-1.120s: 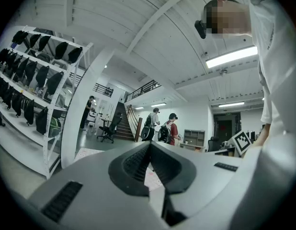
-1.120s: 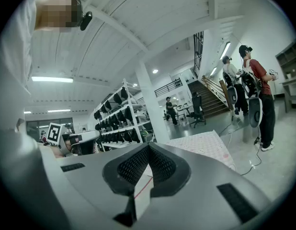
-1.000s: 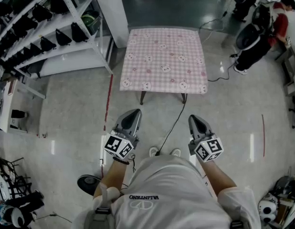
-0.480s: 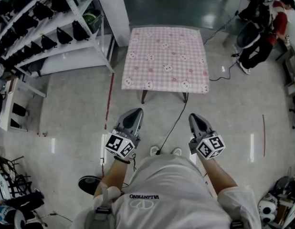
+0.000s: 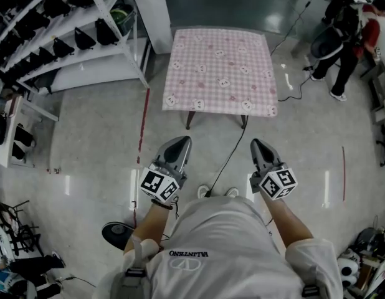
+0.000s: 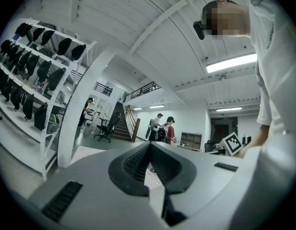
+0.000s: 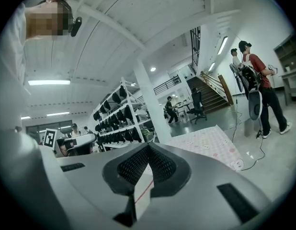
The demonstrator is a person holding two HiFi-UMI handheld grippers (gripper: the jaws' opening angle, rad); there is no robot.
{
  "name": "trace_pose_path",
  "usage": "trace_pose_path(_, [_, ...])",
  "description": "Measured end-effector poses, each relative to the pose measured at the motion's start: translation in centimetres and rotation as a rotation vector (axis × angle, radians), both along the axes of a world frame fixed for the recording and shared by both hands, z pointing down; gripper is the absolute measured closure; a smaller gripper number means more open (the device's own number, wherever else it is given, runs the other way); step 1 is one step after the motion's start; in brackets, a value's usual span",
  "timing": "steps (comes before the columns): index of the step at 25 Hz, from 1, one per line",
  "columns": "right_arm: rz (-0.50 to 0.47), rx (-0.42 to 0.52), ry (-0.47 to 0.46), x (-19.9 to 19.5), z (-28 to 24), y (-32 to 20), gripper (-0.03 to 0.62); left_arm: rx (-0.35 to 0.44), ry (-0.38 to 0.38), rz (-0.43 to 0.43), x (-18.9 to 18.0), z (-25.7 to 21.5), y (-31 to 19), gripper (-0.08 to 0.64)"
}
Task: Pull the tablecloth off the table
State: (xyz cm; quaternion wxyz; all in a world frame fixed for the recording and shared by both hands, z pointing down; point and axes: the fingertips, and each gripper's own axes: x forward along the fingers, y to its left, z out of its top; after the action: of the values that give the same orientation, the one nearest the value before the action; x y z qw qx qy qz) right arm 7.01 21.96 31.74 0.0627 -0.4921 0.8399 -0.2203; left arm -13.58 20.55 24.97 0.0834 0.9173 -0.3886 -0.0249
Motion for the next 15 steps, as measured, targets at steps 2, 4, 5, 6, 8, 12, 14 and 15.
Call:
trace_pose_path(2, [-0.001,0.000,0.009,-0.7,0.1,-0.1,0.583,-0.006,0.004,0.005,-0.3,0.0,0.0,0.560])
trace_pose_path(4, [-0.002,-0.003,0.018,-1.4,0.3,-0.5,0.583,-0.002,0.000,0.014,-0.8,0.3,-0.2,0.560])
trace_pose_path(5, [-0.001,-0.004,0.021,-1.7,0.4,-0.6,0.583,-0.001,-0.003,0.019,-1.1,0.5,-0.4,0.560])
trace_pose_path(6, [0.000,-0.006,0.023,-1.9,0.6,-0.7,0.583,-0.003,-0.004,0.021,-1.3,0.8,-0.5,0.560])
trace_pose_path(8, [0.001,-0.007,0.030,-2.4,0.7,-0.8,0.583,-0.009,-0.006,0.023,-1.7,1.0,-0.5,0.560])
trace_pose_path(12, [0.012,-0.010,0.029,-2.5,0.9,-1.0,0.583,-0.013,-0.014,0.035,-1.5,1.2,-0.6,0.560])
trace_pose_path(14, [0.016,-0.012,0.030,-2.4,1.1,-1.1,0.583,-0.022,-0.010,0.042,-1.2,1.6,-0.7,0.560])
trace_pose_path(15, [0.017,-0.013,0.030,-2.4,1.3,-1.2,0.582,-0.026,-0.010,0.048,-1.0,1.8,-0.8,0.560])
